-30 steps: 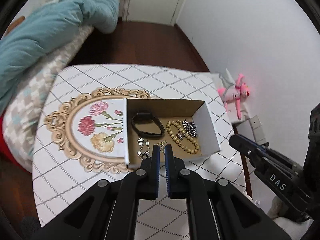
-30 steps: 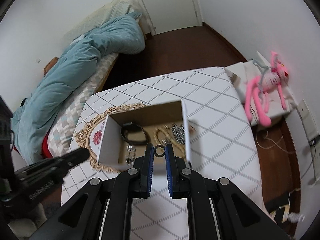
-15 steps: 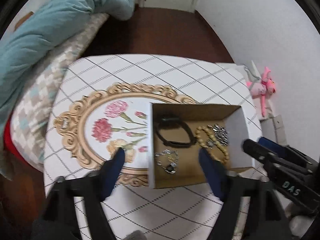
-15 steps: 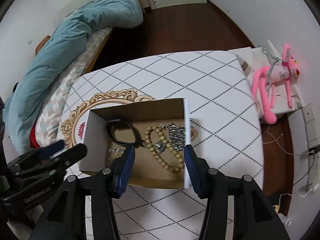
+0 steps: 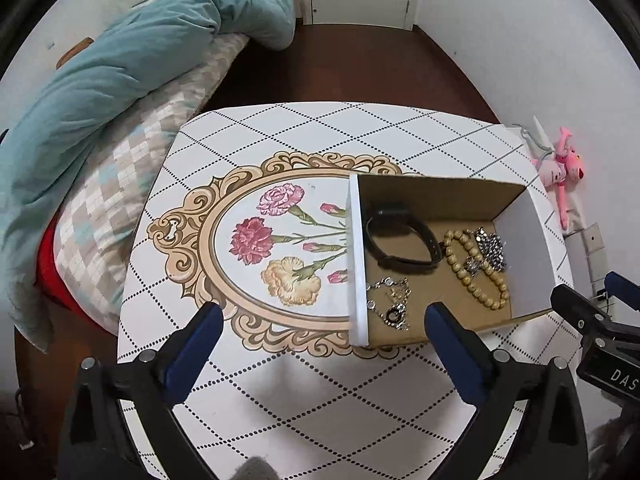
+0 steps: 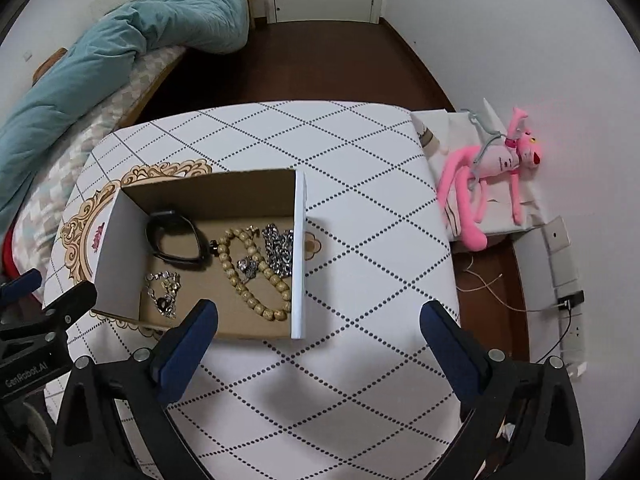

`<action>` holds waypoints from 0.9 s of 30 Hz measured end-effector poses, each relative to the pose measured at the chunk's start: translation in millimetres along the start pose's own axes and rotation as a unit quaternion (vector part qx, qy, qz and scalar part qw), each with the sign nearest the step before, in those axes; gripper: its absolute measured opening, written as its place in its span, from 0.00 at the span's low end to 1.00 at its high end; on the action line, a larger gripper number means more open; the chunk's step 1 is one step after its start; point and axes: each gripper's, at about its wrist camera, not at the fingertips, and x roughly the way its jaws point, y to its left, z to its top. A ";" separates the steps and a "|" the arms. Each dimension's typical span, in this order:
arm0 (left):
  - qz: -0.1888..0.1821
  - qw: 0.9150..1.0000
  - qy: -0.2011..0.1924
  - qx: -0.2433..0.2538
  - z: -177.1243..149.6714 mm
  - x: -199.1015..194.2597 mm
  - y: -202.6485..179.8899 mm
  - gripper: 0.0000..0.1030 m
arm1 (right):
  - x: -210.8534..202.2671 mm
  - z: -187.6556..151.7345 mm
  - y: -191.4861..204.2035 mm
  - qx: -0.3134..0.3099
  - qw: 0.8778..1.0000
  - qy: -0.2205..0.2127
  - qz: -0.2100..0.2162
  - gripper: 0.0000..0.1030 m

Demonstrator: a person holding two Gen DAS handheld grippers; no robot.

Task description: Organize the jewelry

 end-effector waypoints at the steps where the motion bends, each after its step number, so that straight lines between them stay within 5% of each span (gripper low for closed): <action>1: 0.001 1.000 0.000 0.000 -1.1 0.4 -0.9 1.00 | 0.5 -1.2 0.3 0.000 1.000 0.000 -0.003 0.99; 16: -0.001 1.000 -0.012 -0.006 -12.3 -19.6 -10.3 1.00 | -15.0 -16.0 -1.7 0.004 1.000 -0.015 -0.019 1.00; 27: -0.009 0.998 -0.061 -0.011 -29.1 -94.7 -9.9 1.00 | -94.6 -37.5 -11.4 0.018 0.996 -0.080 -0.027 1.00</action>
